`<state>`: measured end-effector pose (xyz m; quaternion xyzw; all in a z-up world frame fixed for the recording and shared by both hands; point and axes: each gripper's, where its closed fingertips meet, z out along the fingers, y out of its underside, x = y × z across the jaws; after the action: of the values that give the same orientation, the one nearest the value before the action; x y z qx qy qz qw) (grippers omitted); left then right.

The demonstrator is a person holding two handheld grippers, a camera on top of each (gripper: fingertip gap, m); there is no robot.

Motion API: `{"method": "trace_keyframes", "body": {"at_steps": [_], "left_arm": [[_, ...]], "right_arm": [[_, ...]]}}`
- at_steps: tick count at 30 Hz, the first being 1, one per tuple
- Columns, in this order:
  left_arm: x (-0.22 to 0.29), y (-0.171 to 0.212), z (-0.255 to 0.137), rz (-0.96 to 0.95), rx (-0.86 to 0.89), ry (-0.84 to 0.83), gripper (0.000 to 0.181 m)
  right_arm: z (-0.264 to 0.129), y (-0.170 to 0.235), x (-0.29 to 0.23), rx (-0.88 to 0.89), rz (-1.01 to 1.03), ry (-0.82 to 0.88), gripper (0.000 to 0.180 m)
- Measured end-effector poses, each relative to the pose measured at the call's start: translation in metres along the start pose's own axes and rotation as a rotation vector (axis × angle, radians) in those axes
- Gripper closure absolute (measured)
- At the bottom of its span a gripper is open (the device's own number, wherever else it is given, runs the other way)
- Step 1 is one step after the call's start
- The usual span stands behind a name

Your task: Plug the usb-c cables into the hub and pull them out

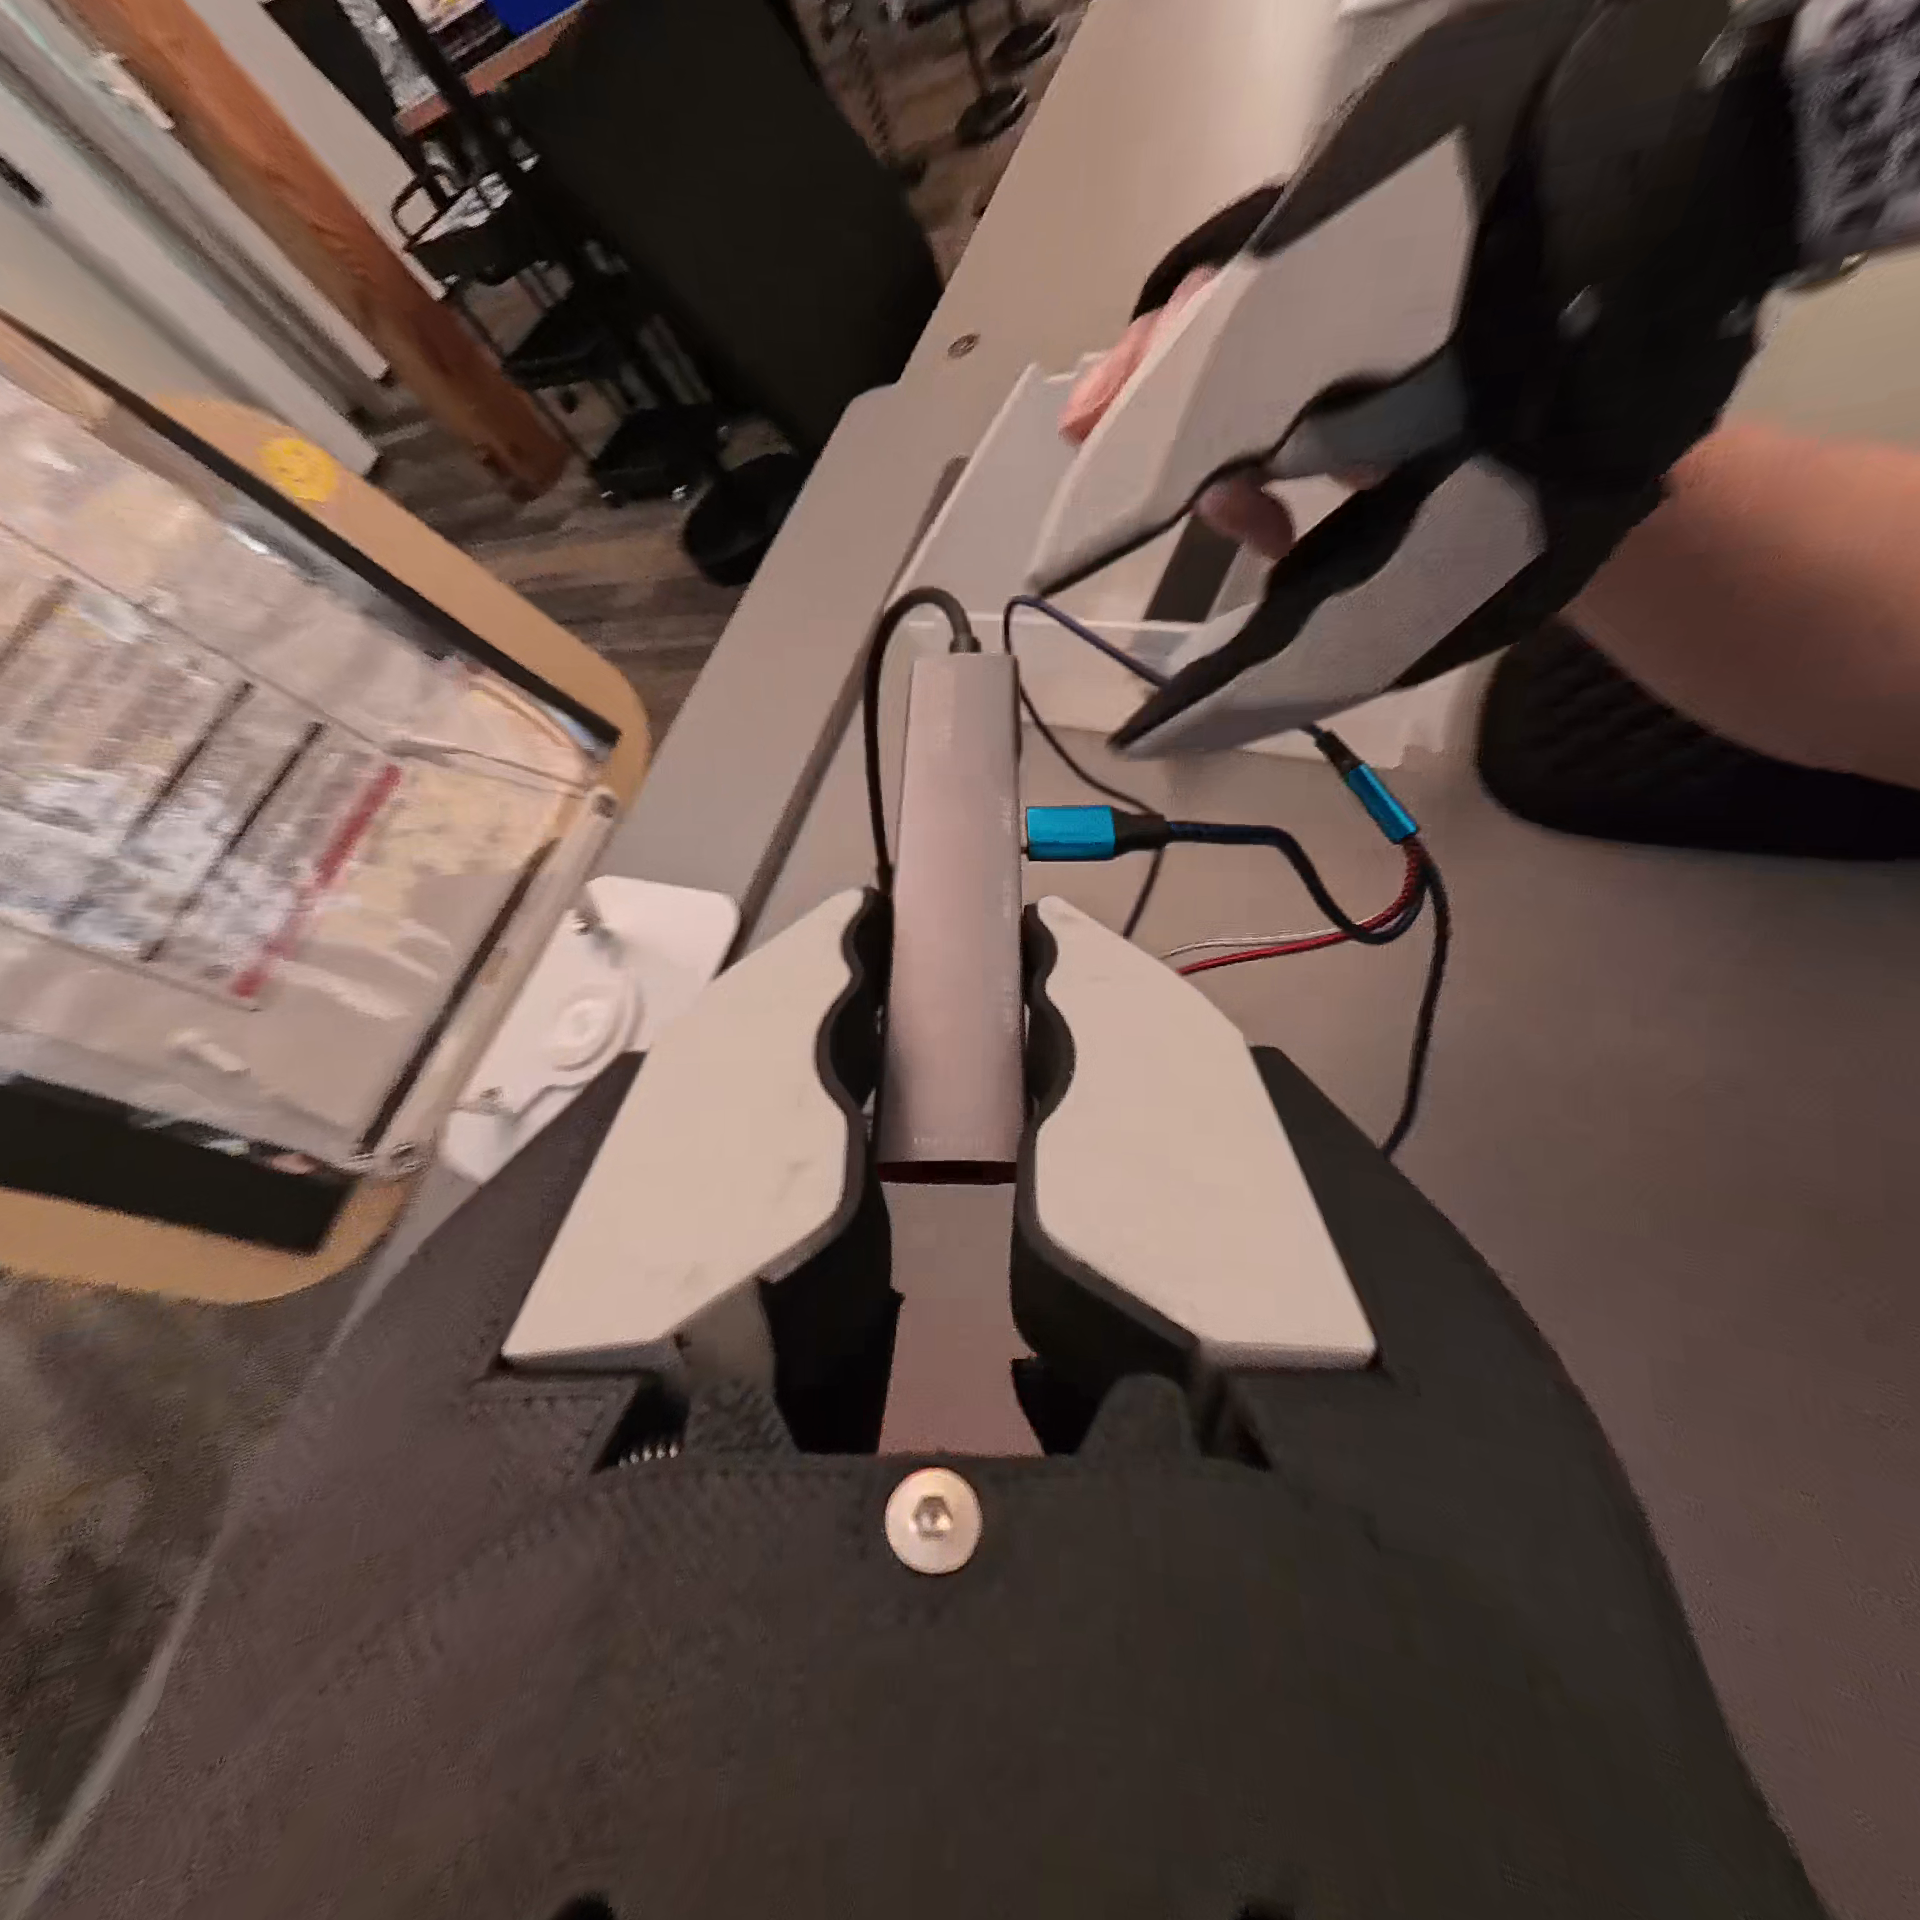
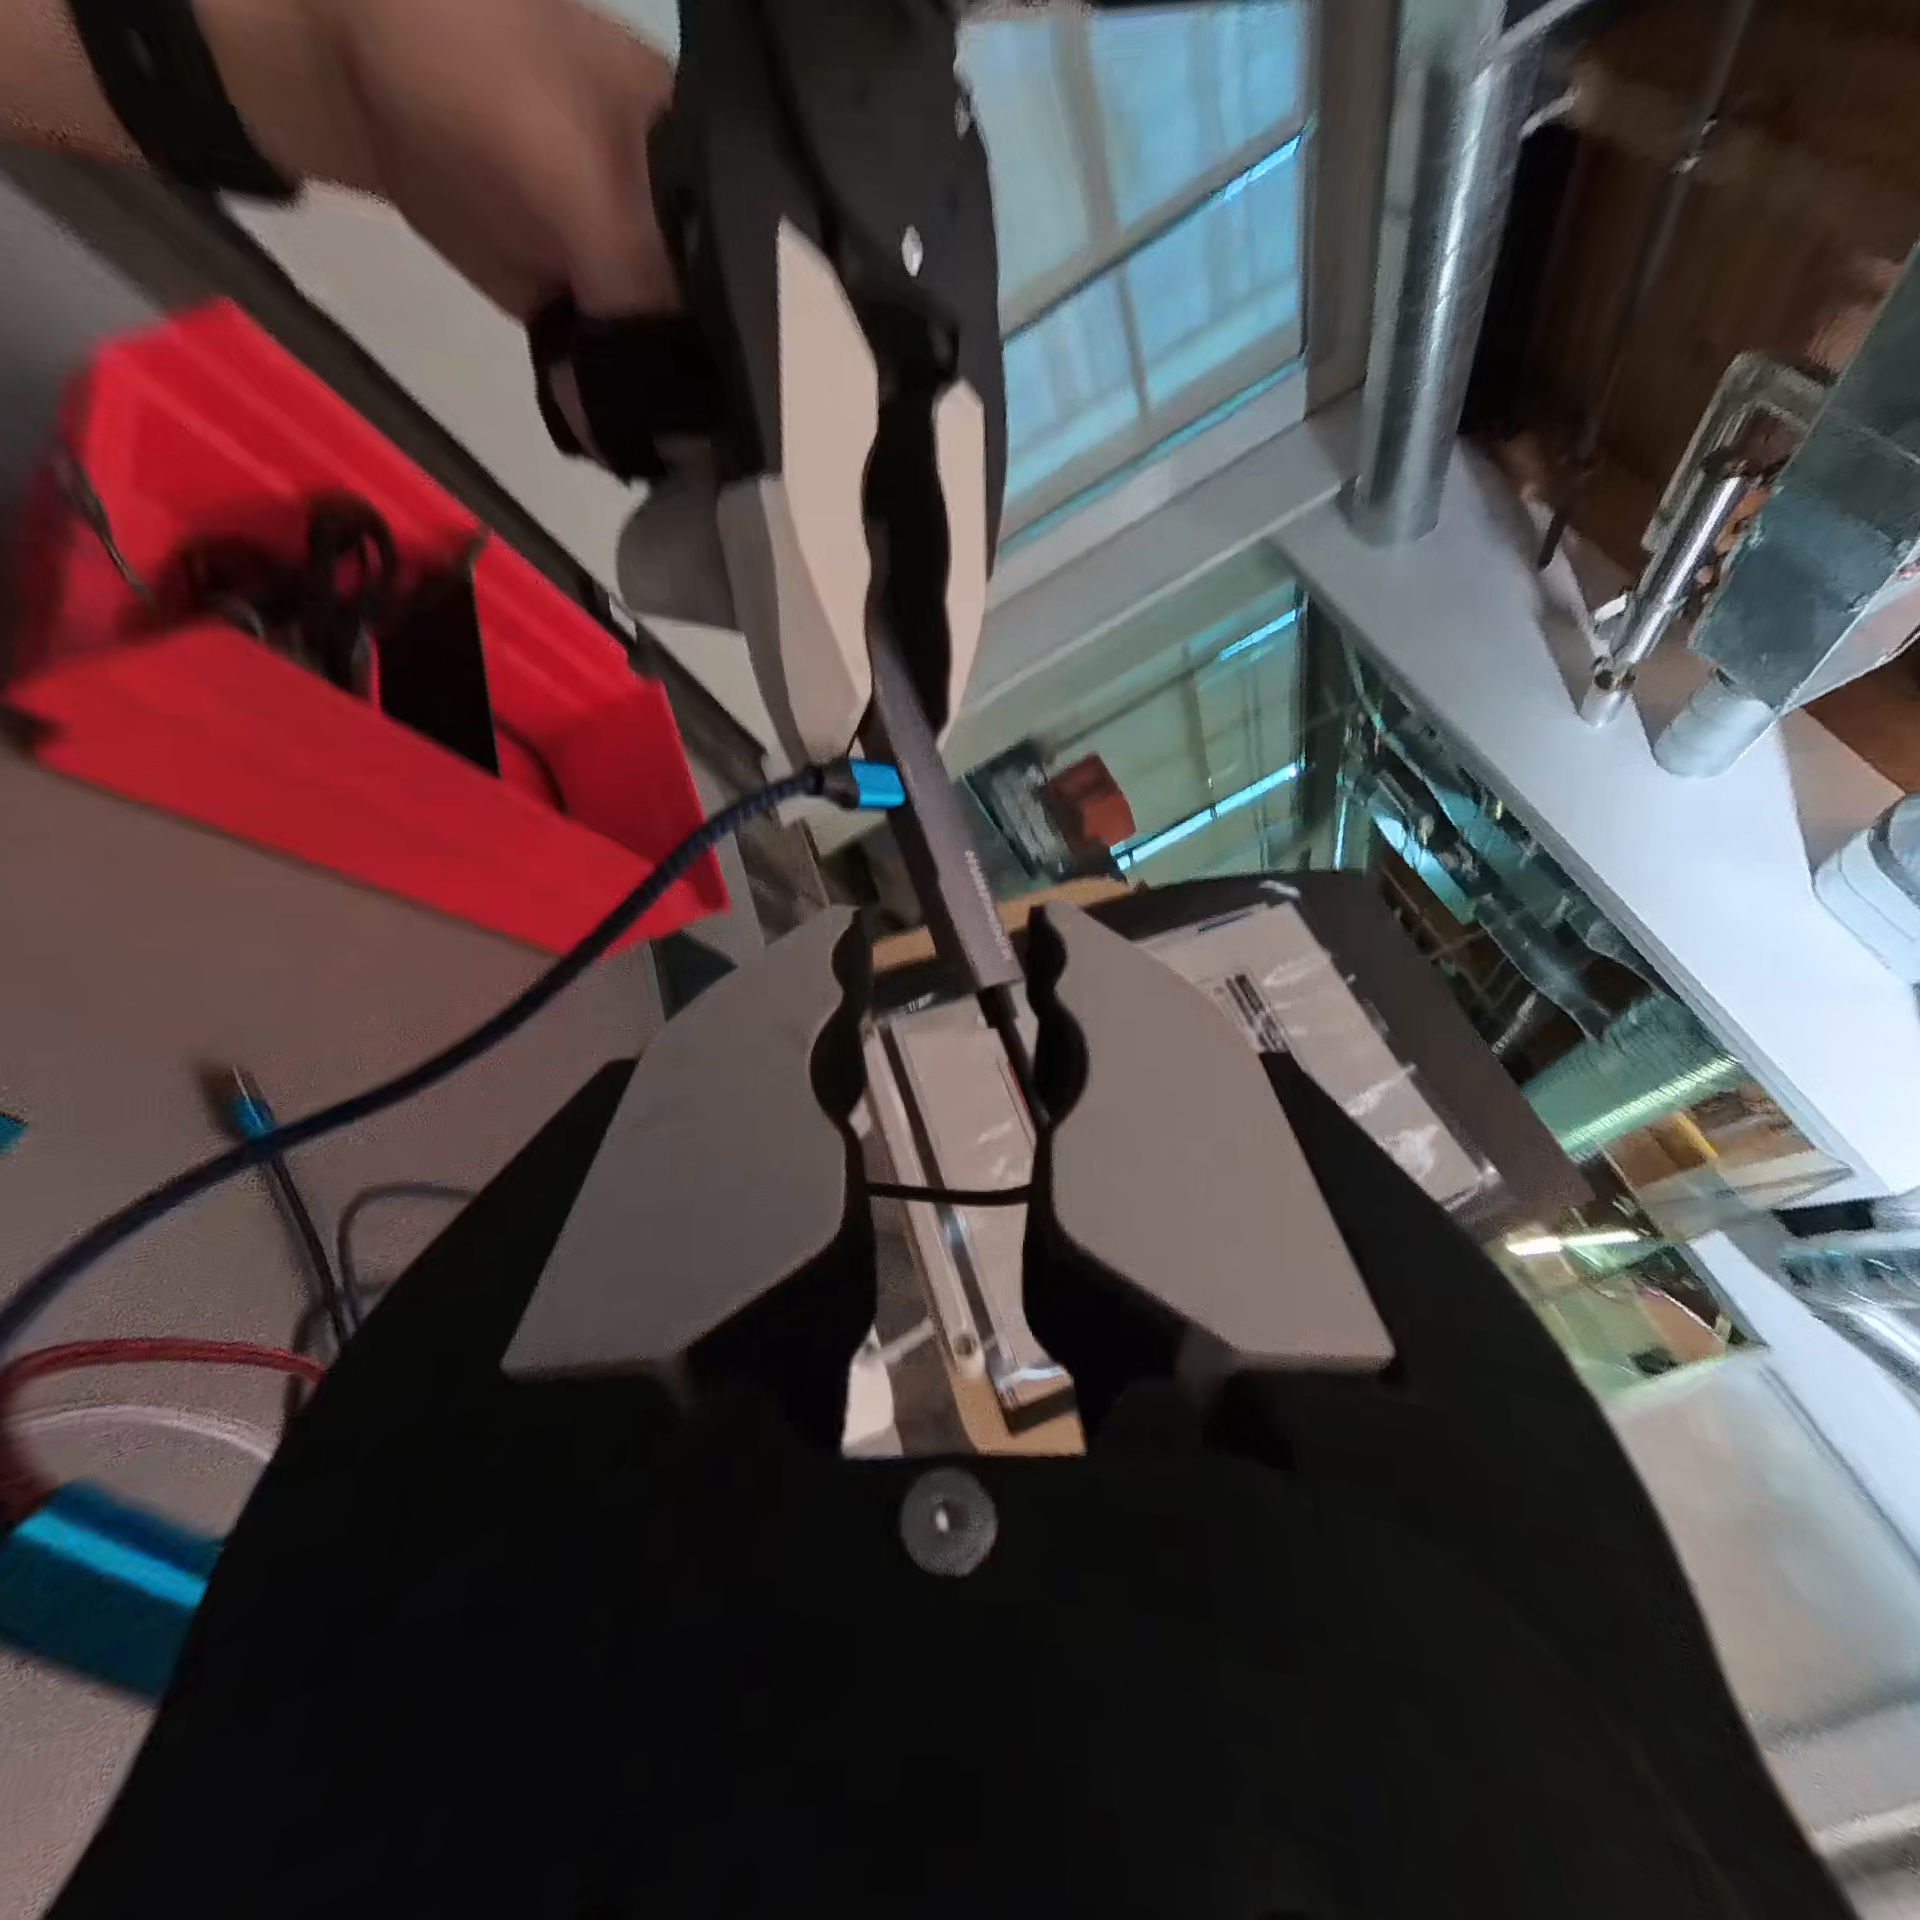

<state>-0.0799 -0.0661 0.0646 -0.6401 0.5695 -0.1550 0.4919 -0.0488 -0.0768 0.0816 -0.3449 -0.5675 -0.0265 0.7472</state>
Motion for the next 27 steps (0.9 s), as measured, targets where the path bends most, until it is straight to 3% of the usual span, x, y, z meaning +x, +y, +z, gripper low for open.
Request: {"method": "trace_keyframes", "body": {"at_steps": [3,6,8,12,15,18,22,27], "left_arm": [[0.004,0.011,0.009,-0.055,0.049,0.054,0.157],[0.010,0.022,0.018,-0.093,0.073,0.118,0.157],[0.010,0.027,0.022,-0.125,0.102,0.148,0.157],[0.006,0.031,0.024,-0.222,0.153,0.229,0.157],[-0.005,0.033,0.018,-0.259,0.175,0.198,0.152],[-0.025,0.040,-0.004,-0.281,0.168,0.101,0.135],[-0.055,0.061,-0.056,-0.320,0.120,-0.089,0.136],[-0.063,0.136,-0.115,-0.417,-0.140,-0.207,0.138]], "right_arm": [[0.016,0.020,-0.017,-0.079,-0.098,-0.007,0.151],[0.022,0.023,-0.027,-0.082,-0.134,-0.020,0.166],[0.023,0.028,-0.031,-0.099,-0.151,-0.037,0.167],[0.026,0.035,-0.037,-0.133,-0.103,-0.077,0.169],[0.028,0.044,-0.041,-0.189,-0.086,-0.101,0.170],[0.029,0.062,-0.057,-0.252,-0.042,-0.207,0.170],[0.035,0.101,-0.114,-0.409,-0.058,-0.434,0.169],[0.042,0.136,-0.168,-0.535,-0.086,-0.580,0.169]]}}
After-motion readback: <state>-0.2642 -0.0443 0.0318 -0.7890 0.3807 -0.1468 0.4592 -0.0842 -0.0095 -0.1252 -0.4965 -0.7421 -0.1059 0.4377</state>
